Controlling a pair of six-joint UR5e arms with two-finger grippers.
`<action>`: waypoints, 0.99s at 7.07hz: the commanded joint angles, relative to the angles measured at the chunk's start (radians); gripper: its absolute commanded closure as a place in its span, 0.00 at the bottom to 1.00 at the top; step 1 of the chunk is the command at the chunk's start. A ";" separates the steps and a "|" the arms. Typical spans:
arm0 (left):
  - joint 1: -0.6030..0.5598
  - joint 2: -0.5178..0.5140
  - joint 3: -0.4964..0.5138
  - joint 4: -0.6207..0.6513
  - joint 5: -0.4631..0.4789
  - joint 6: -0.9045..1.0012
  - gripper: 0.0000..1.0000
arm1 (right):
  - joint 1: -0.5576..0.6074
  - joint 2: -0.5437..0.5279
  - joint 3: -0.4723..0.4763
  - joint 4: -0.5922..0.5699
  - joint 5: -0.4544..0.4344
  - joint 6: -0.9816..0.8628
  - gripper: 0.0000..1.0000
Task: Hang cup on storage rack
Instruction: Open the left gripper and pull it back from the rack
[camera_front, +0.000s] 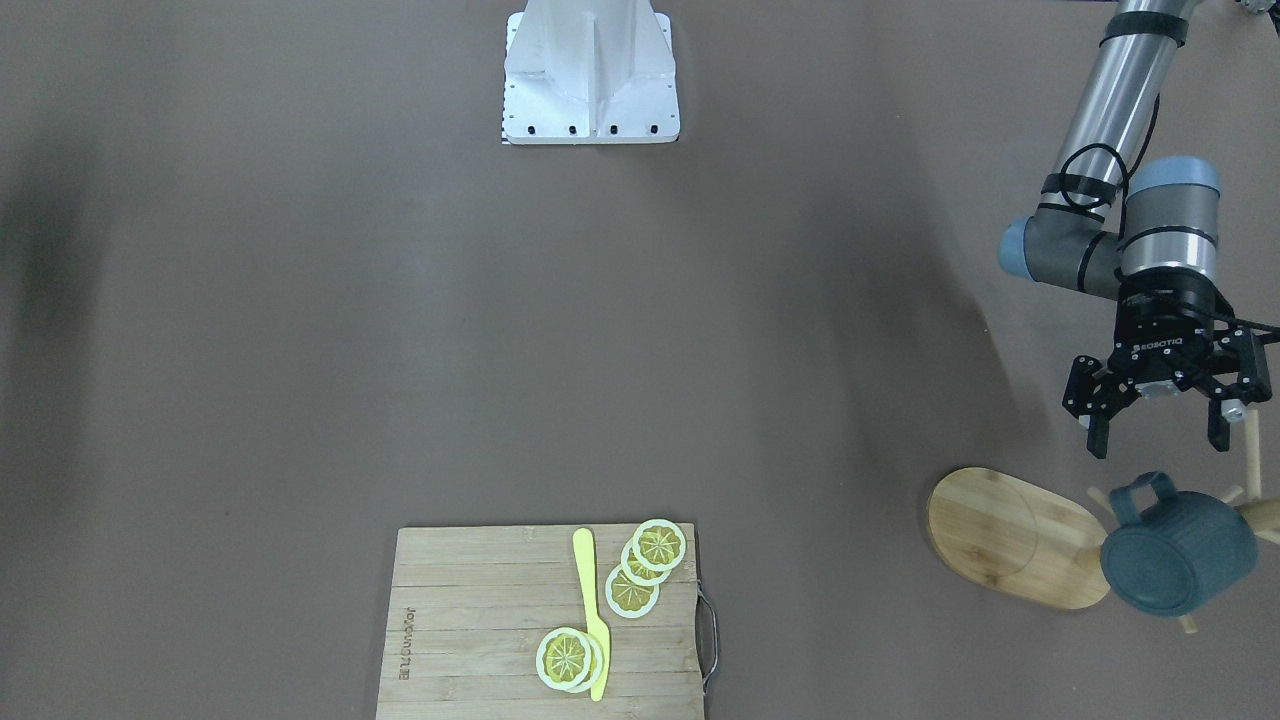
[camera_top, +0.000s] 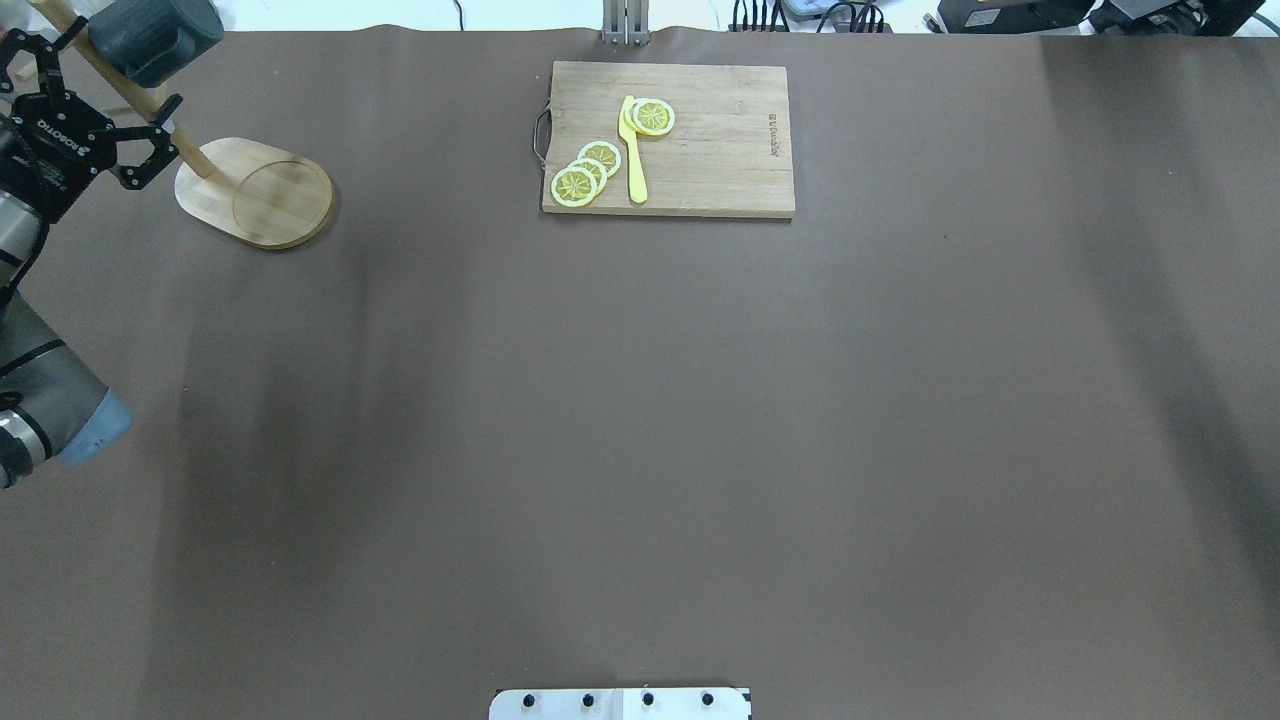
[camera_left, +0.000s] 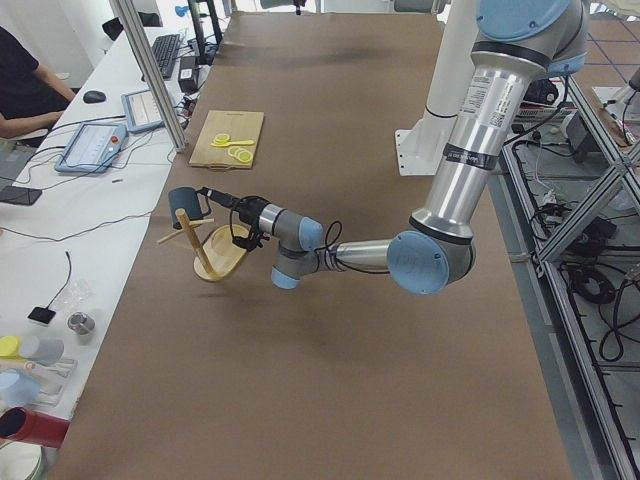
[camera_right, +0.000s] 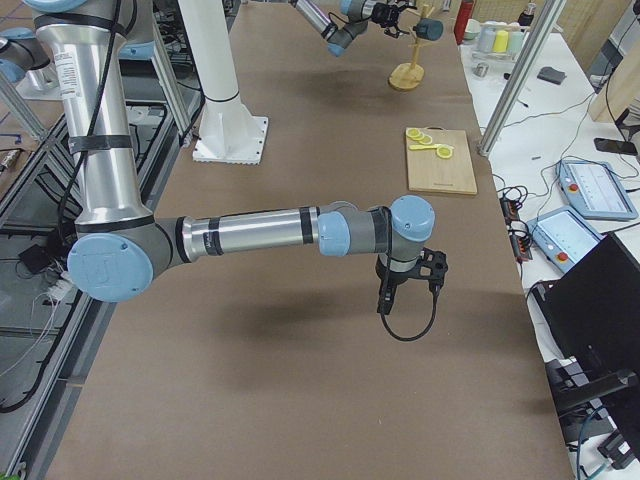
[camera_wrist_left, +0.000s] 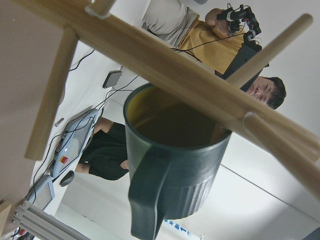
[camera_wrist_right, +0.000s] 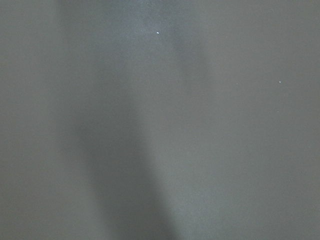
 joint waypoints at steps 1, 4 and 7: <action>0.001 0.099 -0.127 -0.005 -0.001 0.000 0.02 | 0.001 -0.001 -0.001 0.000 0.000 0.000 0.00; -0.001 0.132 -0.235 -0.008 0.003 0.002 0.02 | 0.001 -0.011 -0.015 -0.002 0.000 -0.002 0.00; -0.016 0.227 -0.428 0.003 0.011 0.028 0.02 | 0.002 -0.041 -0.015 -0.002 0.002 -0.003 0.00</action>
